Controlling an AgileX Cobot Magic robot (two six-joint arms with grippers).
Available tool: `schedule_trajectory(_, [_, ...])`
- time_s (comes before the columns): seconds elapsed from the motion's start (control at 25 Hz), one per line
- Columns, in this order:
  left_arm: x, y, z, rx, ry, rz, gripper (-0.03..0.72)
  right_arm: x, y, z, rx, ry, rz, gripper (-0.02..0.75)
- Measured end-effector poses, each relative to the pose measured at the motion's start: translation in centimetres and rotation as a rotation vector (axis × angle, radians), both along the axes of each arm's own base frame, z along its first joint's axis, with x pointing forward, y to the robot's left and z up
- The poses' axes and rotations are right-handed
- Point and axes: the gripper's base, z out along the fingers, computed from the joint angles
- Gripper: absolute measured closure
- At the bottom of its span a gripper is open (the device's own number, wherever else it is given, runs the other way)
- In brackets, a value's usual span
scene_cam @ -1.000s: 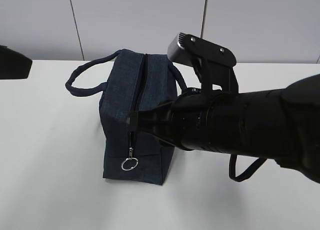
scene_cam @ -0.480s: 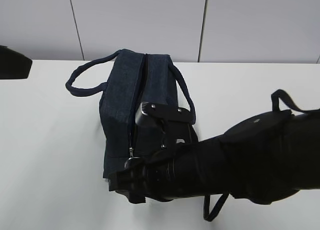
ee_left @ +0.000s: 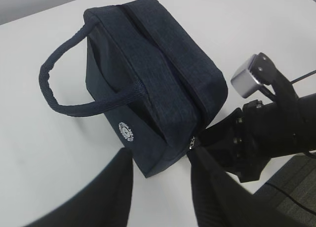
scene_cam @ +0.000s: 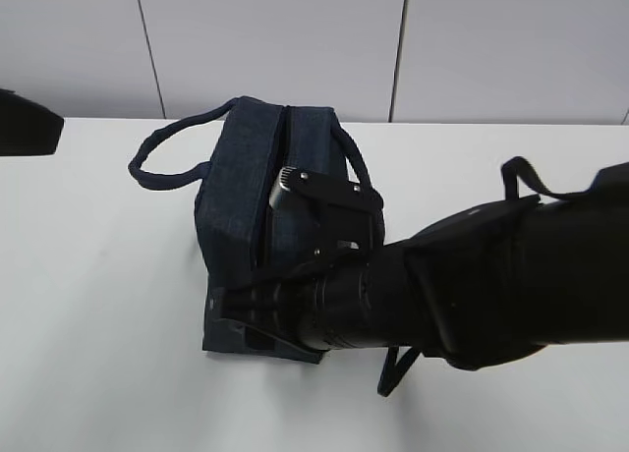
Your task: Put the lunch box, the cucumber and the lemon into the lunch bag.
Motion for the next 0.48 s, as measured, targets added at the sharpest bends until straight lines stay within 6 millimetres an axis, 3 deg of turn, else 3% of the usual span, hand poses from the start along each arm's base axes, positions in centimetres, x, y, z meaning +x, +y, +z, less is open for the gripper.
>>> schedule_trajectory(0.48, [0.0,0.0,0.0,0.000,0.000,0.000,0.421,1.6,0.5,-0.7,-0.024,0.007,-0.104,0.343])
